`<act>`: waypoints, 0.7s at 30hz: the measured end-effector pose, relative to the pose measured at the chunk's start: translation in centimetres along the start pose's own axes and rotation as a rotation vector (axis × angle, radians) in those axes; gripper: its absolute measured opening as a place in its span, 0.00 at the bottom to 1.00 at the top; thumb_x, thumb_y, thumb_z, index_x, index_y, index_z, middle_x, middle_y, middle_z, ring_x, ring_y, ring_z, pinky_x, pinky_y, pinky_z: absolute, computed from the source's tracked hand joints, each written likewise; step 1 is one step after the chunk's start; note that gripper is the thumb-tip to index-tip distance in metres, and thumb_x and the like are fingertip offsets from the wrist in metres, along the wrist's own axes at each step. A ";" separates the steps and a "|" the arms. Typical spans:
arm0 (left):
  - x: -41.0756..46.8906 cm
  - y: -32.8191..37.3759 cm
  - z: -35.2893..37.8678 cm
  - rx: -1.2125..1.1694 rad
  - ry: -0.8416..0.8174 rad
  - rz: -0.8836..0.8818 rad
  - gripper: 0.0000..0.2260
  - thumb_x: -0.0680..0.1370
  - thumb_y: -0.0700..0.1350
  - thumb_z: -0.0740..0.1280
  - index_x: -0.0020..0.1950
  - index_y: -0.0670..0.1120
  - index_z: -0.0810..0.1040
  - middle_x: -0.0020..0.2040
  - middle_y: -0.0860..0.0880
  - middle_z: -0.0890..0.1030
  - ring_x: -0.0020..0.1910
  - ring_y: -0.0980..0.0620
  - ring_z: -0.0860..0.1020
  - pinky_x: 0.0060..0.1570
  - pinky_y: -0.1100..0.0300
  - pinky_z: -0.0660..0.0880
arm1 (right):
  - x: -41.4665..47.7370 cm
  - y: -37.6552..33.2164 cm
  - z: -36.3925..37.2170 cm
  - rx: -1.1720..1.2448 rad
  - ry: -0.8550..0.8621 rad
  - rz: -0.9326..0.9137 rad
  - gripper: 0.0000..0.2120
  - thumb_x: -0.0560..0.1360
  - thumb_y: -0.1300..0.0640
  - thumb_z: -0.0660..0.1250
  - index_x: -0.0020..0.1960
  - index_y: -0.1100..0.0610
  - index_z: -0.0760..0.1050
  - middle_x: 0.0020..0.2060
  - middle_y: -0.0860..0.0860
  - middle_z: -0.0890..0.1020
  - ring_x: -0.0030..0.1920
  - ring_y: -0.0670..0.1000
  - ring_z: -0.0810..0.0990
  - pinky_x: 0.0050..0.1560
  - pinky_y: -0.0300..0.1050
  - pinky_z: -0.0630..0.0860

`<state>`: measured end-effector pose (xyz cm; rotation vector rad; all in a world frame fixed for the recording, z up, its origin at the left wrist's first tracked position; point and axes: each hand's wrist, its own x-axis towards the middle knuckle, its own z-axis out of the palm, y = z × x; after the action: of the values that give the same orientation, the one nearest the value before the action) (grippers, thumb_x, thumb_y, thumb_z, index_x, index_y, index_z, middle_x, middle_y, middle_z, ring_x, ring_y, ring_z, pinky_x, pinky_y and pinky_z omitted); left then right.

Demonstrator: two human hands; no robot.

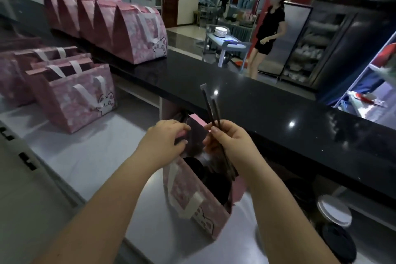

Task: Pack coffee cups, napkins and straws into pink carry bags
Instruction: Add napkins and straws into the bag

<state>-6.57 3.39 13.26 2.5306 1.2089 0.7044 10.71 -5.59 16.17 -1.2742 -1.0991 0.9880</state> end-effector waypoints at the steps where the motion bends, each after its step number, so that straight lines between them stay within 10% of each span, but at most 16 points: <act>1: 0.7 -0.6 0.2 -0.060 -0.033 0.003 0.16 0.74 0.47 0.70 0.62 0.53 0.79 0.57 0.55 0.79 0.58 0.51 0.74 0.57 0.52 0.74 | 0.6 0.0 0.1 0.016 0.006 -0.003 0.08 0.81 0.63 0.59 0.52 0.64 0.77 0.33 0.54 0.81 0.34 0.51 0.81 0.38 0.40 0.79; 14: 9.3 -5.6 2.9 -0.086 -0.427 0.349 0.35 0.69 0.56 0.74 0.73 0.57 0.65 0.74 0.57 0.65 0.74 0.55 0.59 0.72 0.47 0.60 | 3.9 5.5 -0.2 -0.641 0.241 0.126 0.06 0.79 0.60 0.65 0.46 0.52 0.78 0.40 0.50 0.84 0.44 0.52 0.82 0.52 0.54 0.78; 21: 10.5 -7.7 3.9 -0.166 -0.541 0.407 0.46 0.70 0.57 0.75 0.80 0.55 0.51 0.79 0.58 0.49 0.78 0.56 0.42 0.75 0.43 0.54 | 4.1 6.4 -0.3 -1.295 0.127 0.417 0.08 0.80 0.52 0.59 0.55 0.49 0.75 0.50 0.52 0.82 0.47 0.55 0.79 0.40 0.46 0.72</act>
<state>-3.94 16.29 10.08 2.5951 0.4464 0.1508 12.08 -1.26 10.08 -2.6345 -1.4414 0.3700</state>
